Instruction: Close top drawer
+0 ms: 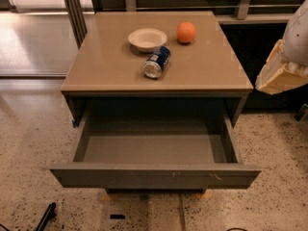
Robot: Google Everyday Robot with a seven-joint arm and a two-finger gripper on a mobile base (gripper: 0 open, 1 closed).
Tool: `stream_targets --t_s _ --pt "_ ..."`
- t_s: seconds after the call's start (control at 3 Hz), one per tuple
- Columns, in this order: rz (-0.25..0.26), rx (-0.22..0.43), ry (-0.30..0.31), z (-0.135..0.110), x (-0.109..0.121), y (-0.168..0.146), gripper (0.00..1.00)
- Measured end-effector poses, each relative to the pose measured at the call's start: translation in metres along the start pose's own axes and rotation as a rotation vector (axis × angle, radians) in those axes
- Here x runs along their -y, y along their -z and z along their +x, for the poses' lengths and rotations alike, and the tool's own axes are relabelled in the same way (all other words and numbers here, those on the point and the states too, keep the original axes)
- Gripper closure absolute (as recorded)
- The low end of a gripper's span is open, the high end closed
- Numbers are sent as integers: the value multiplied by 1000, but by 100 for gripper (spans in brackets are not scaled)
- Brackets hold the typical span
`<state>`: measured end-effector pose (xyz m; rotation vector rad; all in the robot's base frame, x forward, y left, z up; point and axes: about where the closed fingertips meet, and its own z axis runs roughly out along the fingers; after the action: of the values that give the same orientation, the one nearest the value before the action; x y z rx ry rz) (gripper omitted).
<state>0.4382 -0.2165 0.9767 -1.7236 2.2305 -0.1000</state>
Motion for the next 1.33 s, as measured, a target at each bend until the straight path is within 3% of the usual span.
stream_targets --t_s 0.33,0.67,1.0,1.33 --pt "19 42 -49 6 -4 -7 100" --pt "31 145 -186 17 -32 -25 100" --pt "-2 273 -339 45 -69 -76 100" --pt "-26 415 -478 53 -83 -135 100"
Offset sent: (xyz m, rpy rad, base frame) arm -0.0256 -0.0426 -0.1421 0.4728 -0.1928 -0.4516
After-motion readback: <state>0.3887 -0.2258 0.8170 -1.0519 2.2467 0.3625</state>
